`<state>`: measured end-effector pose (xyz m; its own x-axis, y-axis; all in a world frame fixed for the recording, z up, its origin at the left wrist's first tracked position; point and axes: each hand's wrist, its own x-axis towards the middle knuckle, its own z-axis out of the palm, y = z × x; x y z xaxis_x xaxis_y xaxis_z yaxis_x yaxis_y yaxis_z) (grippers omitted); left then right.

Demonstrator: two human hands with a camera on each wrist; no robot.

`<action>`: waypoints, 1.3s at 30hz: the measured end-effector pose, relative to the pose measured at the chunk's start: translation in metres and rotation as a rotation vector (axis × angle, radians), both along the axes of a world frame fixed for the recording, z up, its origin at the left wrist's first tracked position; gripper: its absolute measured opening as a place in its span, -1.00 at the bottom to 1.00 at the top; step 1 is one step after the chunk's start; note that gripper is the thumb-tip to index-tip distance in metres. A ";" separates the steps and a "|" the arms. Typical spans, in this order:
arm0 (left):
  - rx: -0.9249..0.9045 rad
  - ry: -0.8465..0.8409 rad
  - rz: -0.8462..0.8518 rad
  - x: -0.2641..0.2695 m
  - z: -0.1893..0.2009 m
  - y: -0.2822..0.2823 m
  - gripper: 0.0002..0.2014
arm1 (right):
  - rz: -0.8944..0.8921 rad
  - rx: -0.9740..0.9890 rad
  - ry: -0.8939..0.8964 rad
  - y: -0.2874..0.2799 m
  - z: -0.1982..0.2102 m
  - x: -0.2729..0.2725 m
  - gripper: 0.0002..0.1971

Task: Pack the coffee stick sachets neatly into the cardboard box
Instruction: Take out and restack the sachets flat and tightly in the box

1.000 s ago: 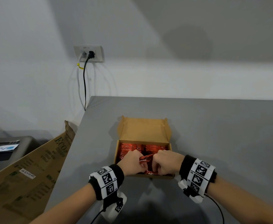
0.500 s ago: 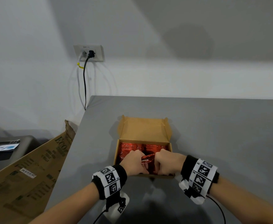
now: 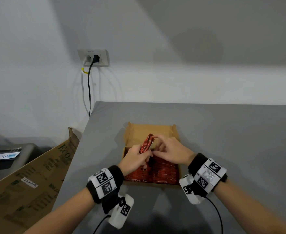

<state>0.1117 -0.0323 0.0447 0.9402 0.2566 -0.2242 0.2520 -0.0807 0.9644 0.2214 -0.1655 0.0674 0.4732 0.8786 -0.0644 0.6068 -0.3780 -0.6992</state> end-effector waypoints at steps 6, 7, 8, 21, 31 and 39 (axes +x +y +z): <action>0.044 0.043 -0.101 0.002 -0.001 0.009 -0.84 | -0.083 0.174 0.019 0.019 -0.005 -0.003 -0.79; 0.089 0.046 -0.109 0.001 -0.002 0.010 -0.82 | -0.100 0.173 -0.006 0.020 -0.007 -0.003 -0.79; 0.113 0.040 -0.118 0.000 -0.002 0.011 -0.82 | -0.112 0.166 -0.030 0.020 -0.008 -0.002 -0.79; 0.008 -0.083 0.162 0.004 -0.007 0.023 -0.81 | -0.169 0.396 -0.202 0.013 -0.016 0.009 -0.81; 0.293 -0.260 0.283 0.000 0.004 0.032 -0.87 | -0.079 0.244 0.003 0.002 -0.013 0.006 -0.55; 0.223 -0.275 0.225 -0.007 0.007 0.029 -0.88 | -0.108 0.233 -0.140 0.005 -0.011 -0.001 -0.89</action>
<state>0.1047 -0.0030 0.0513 0.8721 0.4763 0.1116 0.0226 -0.2671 0.9634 0.2207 -0.1605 0.0565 0.5549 0.8061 0.2058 0.6686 -0.2849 -0.6869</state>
